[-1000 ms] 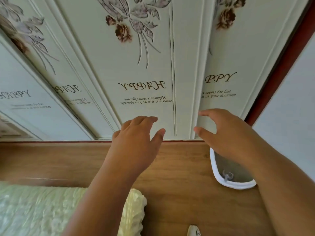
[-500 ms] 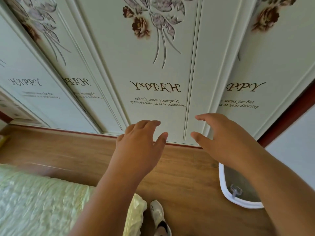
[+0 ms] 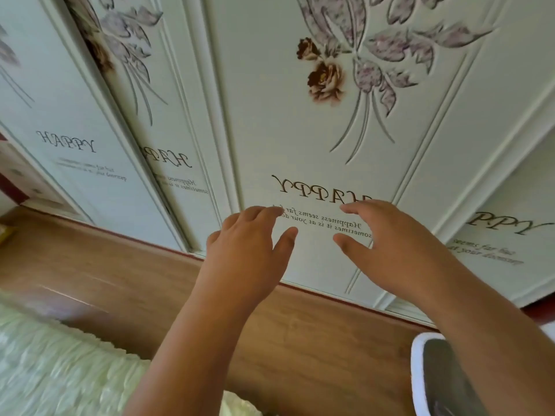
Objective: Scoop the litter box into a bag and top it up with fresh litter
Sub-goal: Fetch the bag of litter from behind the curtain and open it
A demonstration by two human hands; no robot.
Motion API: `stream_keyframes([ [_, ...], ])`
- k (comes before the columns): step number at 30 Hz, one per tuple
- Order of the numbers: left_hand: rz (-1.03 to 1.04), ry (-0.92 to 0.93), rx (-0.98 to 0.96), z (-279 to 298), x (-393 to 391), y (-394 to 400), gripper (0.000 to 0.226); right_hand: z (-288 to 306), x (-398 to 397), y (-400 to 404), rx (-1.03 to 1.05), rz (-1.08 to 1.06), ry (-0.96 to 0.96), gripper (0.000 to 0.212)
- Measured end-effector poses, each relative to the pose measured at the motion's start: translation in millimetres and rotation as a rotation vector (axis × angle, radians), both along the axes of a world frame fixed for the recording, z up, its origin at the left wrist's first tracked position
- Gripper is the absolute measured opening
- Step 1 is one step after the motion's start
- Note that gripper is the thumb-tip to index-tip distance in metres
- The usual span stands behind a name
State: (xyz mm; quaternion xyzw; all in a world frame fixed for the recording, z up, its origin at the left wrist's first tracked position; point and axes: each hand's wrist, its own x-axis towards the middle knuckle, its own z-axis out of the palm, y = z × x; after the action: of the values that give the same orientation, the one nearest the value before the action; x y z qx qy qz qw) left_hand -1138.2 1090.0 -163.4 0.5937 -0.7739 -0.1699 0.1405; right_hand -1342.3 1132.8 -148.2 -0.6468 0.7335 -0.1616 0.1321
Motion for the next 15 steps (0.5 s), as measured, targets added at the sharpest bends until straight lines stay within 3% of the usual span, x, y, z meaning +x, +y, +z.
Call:
stream_keyframes([
  [15, 0.473, -0.031, 0.056, -9, 132, -75, 0.054, -4, 142, -177, 0.05, 0.505, -0.02, 0.054],
])
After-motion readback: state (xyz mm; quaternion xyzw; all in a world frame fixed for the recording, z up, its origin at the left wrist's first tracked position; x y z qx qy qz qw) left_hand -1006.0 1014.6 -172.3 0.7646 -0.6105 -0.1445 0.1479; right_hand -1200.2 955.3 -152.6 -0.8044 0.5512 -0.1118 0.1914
